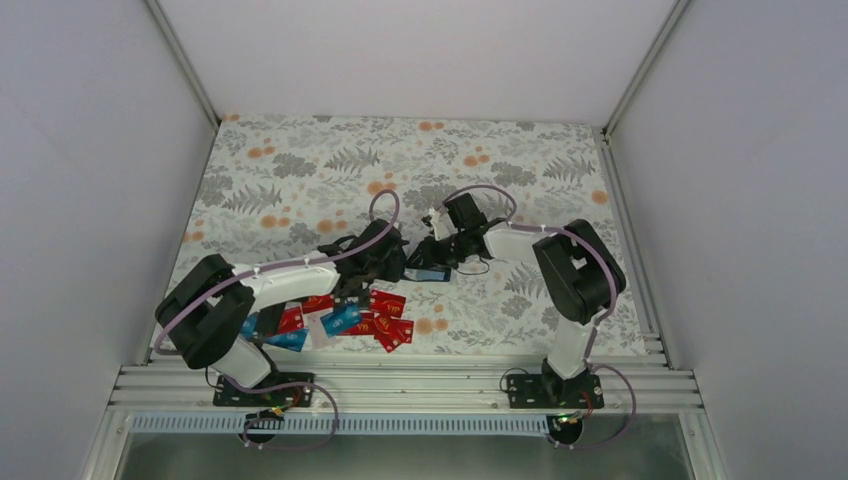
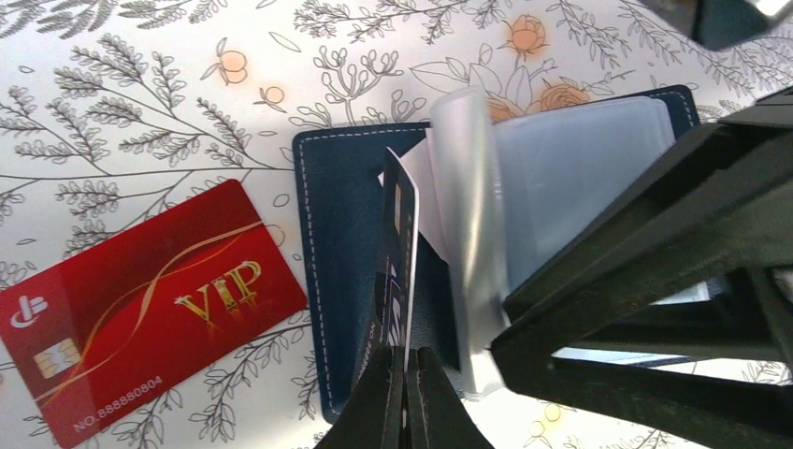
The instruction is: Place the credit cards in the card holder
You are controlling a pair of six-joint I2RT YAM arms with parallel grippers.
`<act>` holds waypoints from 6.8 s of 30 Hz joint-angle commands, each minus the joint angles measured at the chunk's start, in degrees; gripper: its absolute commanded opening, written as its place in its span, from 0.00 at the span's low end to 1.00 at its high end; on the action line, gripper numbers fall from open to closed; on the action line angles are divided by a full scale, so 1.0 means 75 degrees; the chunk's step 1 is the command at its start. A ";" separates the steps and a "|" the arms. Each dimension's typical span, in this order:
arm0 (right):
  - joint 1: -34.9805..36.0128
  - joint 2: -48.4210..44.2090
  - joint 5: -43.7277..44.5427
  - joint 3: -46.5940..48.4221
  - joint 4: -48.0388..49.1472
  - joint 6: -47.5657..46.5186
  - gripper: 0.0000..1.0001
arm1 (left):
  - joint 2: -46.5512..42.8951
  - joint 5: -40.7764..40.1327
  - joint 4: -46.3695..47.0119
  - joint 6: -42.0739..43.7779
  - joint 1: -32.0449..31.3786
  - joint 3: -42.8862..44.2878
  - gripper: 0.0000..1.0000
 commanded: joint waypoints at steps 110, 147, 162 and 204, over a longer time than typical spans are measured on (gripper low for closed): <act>-0.0805 -0.1511 0.3263 -0.1002 -0.0458 -0.0851 0.53 | 0.0351 0.1342 0.1944 -0.1451 0.0112 -0.0777 0.02; -0.0820 -0.0711 0.4646 -0.1149 -0.0434 -0.0828 0.14 | 0.1209 0.2221 0.1793 -0.0794 0.0476 0.0480 0.02; -0.0820 -0.0568 0.4580 -0.1096 -0.0456 -0.0881 0.14 | 0.1294 0.3597 0.2887 -0.0764 0.1365 0.0247 0.02; -0.0823 -0.0358 0.4505 -0.0973 -0.0492 -0.0904 0.13 | 0.2528 0.4762 0.3283 -0.1670 0.1536 0.0516 0.02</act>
